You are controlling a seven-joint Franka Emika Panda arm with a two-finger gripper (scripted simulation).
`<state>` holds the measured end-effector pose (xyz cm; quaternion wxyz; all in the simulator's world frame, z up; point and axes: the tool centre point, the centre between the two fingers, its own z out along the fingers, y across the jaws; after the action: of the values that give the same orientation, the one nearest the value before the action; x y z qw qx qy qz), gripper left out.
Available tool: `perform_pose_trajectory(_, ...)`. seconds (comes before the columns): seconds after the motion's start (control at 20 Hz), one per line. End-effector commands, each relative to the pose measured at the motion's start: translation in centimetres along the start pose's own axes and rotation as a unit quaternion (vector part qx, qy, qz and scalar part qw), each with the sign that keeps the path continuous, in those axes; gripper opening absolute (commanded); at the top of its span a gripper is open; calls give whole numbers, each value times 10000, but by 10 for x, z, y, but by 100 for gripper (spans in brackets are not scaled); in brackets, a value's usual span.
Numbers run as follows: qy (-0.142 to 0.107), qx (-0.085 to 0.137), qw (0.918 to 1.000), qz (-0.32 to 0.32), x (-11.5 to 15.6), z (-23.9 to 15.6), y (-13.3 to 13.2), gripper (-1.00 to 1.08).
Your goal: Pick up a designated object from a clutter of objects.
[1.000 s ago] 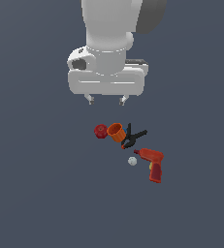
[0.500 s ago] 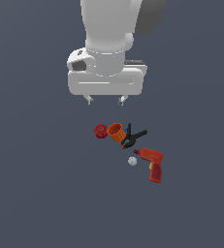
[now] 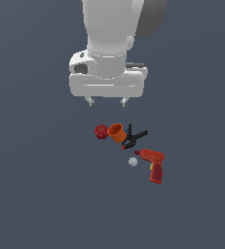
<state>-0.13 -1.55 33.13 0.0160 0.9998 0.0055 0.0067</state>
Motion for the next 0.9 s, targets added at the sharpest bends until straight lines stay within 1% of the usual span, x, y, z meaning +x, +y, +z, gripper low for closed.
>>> perform_pose_trajectory(0.0,-5,1,10000,74,0,7,-3,100)
perform_pose_trajectory(0.45,-10,12,9981,608,2,51,-25,100)
perform_pose_trajectory(0.85,-23,35,9910,1337,-5,109,-55,100)
